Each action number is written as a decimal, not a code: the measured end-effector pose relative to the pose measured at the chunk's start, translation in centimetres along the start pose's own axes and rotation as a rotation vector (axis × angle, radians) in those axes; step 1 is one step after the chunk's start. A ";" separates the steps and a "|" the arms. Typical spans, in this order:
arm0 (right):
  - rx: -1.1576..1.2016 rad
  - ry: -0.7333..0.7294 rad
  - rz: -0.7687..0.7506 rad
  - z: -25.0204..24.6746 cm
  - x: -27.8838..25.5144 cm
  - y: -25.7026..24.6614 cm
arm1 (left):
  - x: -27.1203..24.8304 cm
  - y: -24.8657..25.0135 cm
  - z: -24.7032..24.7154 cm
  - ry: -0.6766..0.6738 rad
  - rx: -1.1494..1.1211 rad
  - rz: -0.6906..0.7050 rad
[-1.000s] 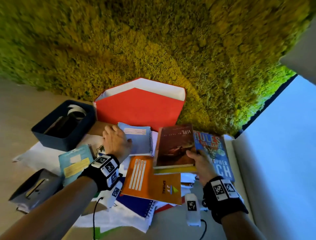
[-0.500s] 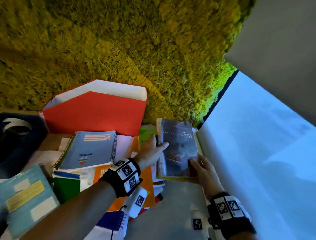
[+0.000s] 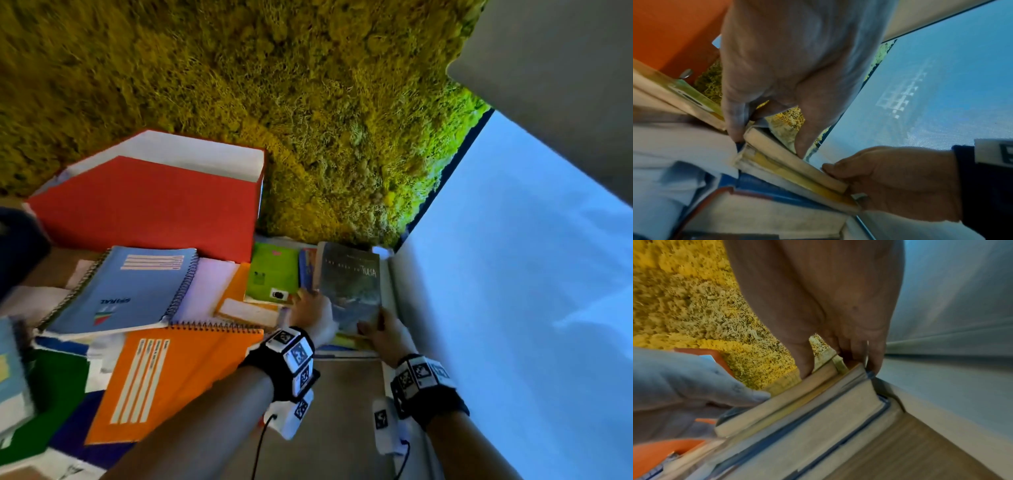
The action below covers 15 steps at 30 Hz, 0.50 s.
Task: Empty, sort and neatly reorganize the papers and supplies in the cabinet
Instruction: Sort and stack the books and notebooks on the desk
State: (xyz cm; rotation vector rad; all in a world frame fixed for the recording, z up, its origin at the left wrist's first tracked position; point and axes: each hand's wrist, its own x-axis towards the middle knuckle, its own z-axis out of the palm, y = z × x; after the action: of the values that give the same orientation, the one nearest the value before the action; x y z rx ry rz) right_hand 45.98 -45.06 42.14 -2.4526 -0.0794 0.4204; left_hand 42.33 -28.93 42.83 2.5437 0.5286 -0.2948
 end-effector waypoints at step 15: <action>0.156 -0.128 -0.089 -0.7 2.6 1.6 | 2.0 -0.9 -1.4 0.054 -0.117 -0.027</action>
State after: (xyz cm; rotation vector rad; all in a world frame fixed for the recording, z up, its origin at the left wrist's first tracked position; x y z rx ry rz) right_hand 48.54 -46.33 40.92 -2.2583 -0.2013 0.5247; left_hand 43.85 -26.85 43.01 2.4386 0.5833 -0.1988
